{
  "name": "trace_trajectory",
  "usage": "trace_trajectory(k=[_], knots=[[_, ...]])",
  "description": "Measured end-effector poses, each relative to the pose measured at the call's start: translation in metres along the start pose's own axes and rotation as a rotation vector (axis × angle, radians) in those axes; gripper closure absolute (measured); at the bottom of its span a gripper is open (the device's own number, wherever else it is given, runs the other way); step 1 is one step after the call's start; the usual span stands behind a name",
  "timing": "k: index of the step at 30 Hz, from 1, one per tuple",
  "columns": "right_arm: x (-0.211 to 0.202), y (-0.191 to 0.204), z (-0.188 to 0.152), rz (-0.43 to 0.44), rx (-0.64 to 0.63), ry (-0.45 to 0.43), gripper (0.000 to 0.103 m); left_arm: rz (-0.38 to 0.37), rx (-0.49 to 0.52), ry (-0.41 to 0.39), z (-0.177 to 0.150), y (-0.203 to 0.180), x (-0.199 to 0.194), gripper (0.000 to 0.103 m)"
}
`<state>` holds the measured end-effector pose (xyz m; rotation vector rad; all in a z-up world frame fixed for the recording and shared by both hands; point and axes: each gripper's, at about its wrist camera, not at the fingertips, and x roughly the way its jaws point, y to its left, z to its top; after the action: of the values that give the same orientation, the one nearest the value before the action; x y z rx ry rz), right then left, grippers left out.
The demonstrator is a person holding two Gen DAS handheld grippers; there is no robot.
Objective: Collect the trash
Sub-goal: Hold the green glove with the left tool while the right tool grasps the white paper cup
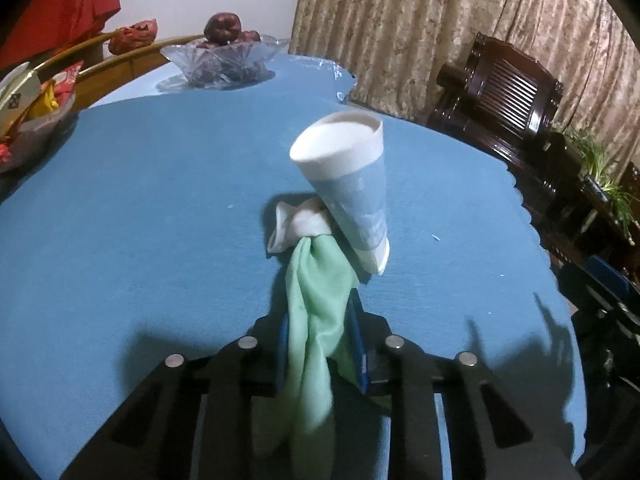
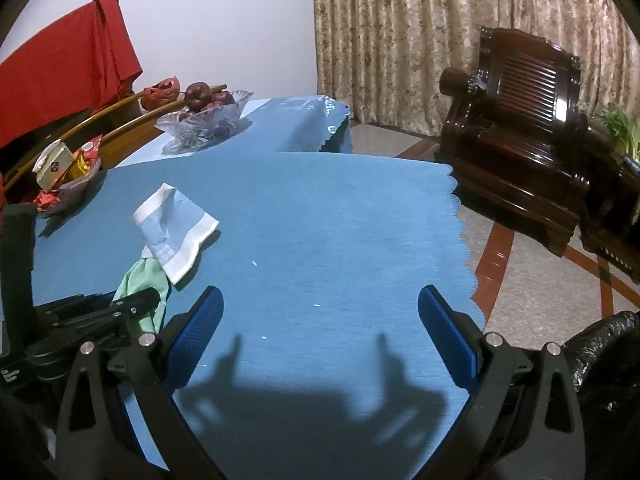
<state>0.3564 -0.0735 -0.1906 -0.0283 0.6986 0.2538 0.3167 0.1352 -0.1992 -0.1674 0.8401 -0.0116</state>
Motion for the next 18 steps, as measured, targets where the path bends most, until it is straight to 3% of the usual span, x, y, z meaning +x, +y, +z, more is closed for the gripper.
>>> trace_trajectory(k=[12,18], knots=[[0.014,0.052,0.011,0.082,-0.056,0.000,0.008,0.118,-0.061,-0.061,0.006,0.070,-0.031,0.078],[0.036,0.091,0.016,0.120,-0.090,0.027,0.008,0.137,-0.083,-0.069,0.013,0.096,-0.029,0.078]])
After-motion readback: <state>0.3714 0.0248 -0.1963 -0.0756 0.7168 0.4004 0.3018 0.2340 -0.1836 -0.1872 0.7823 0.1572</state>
